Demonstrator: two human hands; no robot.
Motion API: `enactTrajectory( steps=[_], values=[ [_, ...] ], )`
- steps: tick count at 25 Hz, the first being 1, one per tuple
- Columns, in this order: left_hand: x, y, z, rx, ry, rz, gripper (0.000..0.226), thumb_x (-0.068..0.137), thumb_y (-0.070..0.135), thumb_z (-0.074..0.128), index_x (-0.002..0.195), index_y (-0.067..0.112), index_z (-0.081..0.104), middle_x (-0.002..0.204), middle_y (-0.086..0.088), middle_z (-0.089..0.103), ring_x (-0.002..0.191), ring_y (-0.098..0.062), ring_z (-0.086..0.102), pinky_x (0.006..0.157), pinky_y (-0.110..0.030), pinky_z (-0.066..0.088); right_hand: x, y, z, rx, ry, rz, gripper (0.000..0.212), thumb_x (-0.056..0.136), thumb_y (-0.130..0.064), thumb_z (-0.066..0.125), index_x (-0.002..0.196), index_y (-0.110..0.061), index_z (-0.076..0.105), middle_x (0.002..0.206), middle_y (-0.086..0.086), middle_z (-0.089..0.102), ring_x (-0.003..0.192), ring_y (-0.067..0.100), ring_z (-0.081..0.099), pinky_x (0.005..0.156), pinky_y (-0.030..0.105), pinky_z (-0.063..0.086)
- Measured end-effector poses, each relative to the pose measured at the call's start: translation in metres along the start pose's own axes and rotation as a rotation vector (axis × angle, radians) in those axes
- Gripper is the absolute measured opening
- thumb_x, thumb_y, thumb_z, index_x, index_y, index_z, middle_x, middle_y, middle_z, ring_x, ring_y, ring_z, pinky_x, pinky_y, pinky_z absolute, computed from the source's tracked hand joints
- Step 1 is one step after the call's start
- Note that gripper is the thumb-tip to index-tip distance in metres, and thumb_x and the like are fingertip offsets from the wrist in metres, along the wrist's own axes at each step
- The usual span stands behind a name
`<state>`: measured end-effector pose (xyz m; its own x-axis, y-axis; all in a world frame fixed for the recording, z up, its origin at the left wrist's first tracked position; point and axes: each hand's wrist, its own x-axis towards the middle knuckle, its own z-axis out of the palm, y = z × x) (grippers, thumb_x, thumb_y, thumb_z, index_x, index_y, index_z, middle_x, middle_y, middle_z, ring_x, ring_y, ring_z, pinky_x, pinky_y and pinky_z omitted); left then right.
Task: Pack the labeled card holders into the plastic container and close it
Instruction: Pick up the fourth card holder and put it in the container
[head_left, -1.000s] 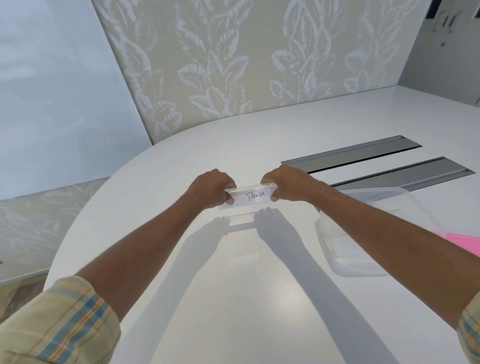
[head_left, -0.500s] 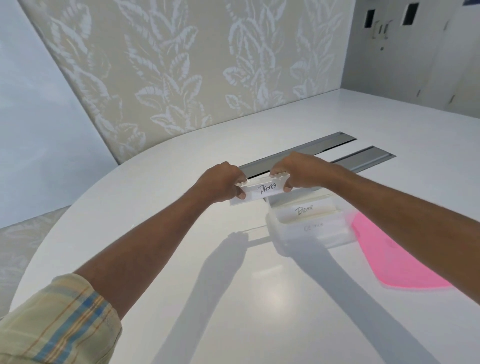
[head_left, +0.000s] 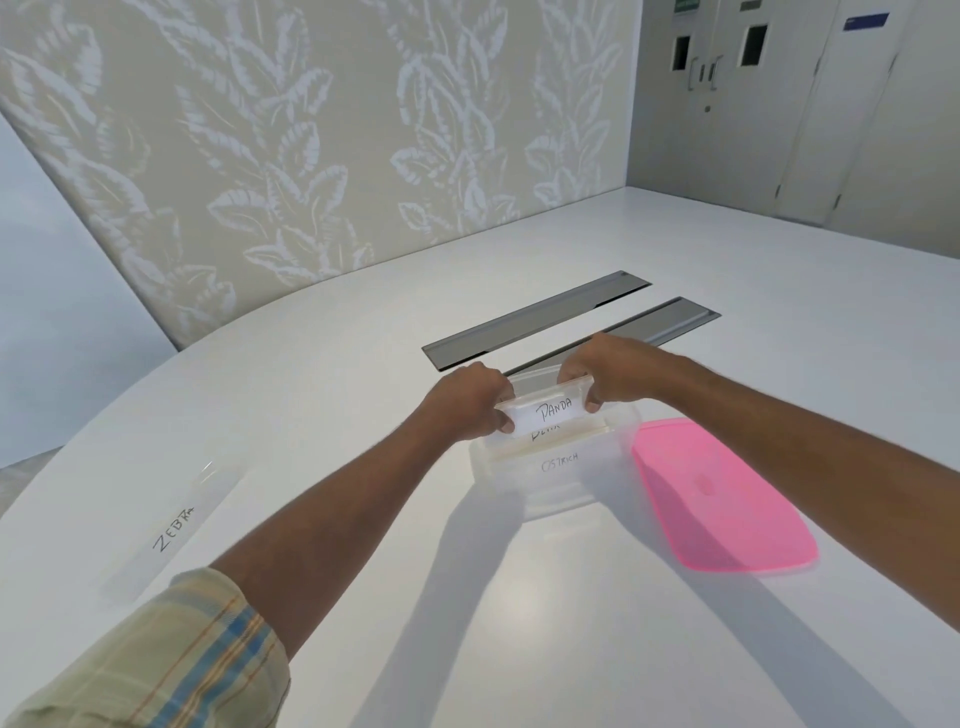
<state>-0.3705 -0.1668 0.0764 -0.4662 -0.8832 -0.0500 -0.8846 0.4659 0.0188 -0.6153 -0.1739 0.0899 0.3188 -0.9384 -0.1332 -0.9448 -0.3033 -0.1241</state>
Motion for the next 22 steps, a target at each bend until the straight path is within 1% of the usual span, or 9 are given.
enactTrajectory(
  steps=[2, 4, 7, 11, 13, 14, 16, 18, 22],
  values=[
    [0.004, 0.004, 0.009, 0.005, -0.037, -0.006, 0.032, 0.086, 0.038, 0.082, 0.105, 0.015, 0.073, 0.098, -0.002, 0.068, 0.101, -0.032, 0.067, 0.081, -0.038, 0.055, 0.003, 0.005, 0.009, -0.014, -0.044, -0.021, 0.058, 0.076, -0.013, 0.088, 0.131, -0.022, 0.070, 0.125, 0.002, 0.071, 0.112, 0.025, 0.067, 0.092, 0.039, 0.056],
    [0.010, 0.006, 0.018, -0.004, -0.069, -0.009, 0.040, 0.084, 0.038, 0.084, 0.117, 0.018, 0.075, 0.110, -0.004, 0.072, 0.106, -0.030, 0.068, 0.083, -0.037, 0.056, 0.008, 0.008, 0.017, -0.031, -0.085, -0.049, 0.058, 0.077, -0.013, 0.089, 0.131, -0.019, 0.070, 0.126, 0.002, 0.071, 0.113, 0.024, 0.067, 0.092, 0.038, 0.056],
    [0.018, 0.007, 0.029, 0.000, -0.130, 0.001, 0.046, 0.082, 0.039, 0.086, 0.122, 0.019, 0.076, 0.116, -0.003, 0.074, 0.109, -0.027, 0.068, 0.078, -0.032, 0.050, 0.015, 0.009, 0.030, -0.028, -0.147, -0.074, 0.055, 0.078, -0.013, 0.089, 0.130, -0.017, 0.070, 0.124, 0.003, 0.072, 0.112, 0.023, 0.068, 0.092, 0.035, 0.056],
    [0.028, 0.010, 0.039, 0.057, -0.211, 0.040, 0.036, 0.082, 0.032, 0.086, 0.115, 0.019, 0.077, 0.102, 0.002, 0.075, 0.108, -0.027, 0.068, 0.081, -0.034, 0.056, 0.026, 0.014, 0.046, -0.048, -0.189, -0.086, 0.042, 0.083, -0.011, 0.084, 0.124, -0.016, 0.075, 0.121, 0.003, 0.073, 0.107, 0.021, 0.068, 0.076, 0.023, 0.045],
    [0.031, 0.009, 0.046, 0.069, -0.240, 0.045, 0.016, 0.082, 0.027, 0.084, 0.092, 0.019, 0.074, 0.080, 0.006, 0.063, 0.105, -0.029, 0.067, 0.073, -0.033, 0.052, 0.030, 0.017, 0.050, -0.037, -0.199, -0.078, 0.037, 0.083, -0.010, 0.084, 0.119, -0.016, 0.077, 0.118, 0.002, 0.076, 0.101, 0.021, 0.069, 0.073, 0.022, 0.042],
    [0.032, 0.008, 0.049, 0.077, -0.250, 0.047, 0.014, 0.082, 0.026, 0.083, 0.084, 0.022, 0.069, 0.076, 0.007, 0.059, 0.104, -0.030, 0.067, 0.071, -0.033, 0.050, 0.031, 0.018, 0.051, -0.036, -0.200, -0.076, 0.036, 0.083, -0.010, 0.084, 0.118, -0.016, 0.078, 0.116, 0.001, 0.076, 0.096, 0.020, 0.068, 0.072, 0.023, 0.042],
    [0.034, 0.008, 0.050, 0.080, -0.256, 0.054, 0.014, 0.082, 0.026, 0.083, 0.091, 0.023, 0.073, 0.088, 0.003, 0.066, 0.105, -0.029, 0.067, 0.074, -0.033, 0.053, 0.031, 0.019, 0.052, -0.042, -0.198, -0.076, 0.035, 0.082, -0.011, 0.084, 0.116, -0.017, 0.078, 0.114, 0.000, 0.077, 0.091, 0.018, 0.065, 0.071, 0.024, 0.043],
    [0.036, 0.007, 0.051, 0.076, -0.253, 0.054, 0.025, 0.082, 0.028, 0.084, 0.104, 0.021, 0.077, 0.103, -0.001, 0.073, 0.107, -0.027, 0.066, 0.080, -0.036, 0.057, 0.032, 0.019, 0.052, -0.038, -0.194, -0.071, 0.036, 0.081, -0.011, 0.085, 0.116, -0.017, 0.078, 0.113, 0.000, 0.077, 0.093, 0.019, 0.066, 0.070, 0.025, 0.044],
    [0.035, 0.005, 0.053, 0.056, -0.231, 0.058, 0.032, 0.083, 0.030, 0.084, 0.114, 0.021, 0.077, 0.111, 0.000, 0.076, 0.112, -0.025, 0.066, 0.084, -0.035, 0.058, 0.031, 0.016, 0.050, -0.033, -0.193, -0.059, 0.035, 0.082, -0.010, 0.085, 0.116, -0.017, 0.078, 0.113, -0.001, 0.076, 0.087, 0.015, 0.062, 0.059, 0.021, 0.040]
  ],
)
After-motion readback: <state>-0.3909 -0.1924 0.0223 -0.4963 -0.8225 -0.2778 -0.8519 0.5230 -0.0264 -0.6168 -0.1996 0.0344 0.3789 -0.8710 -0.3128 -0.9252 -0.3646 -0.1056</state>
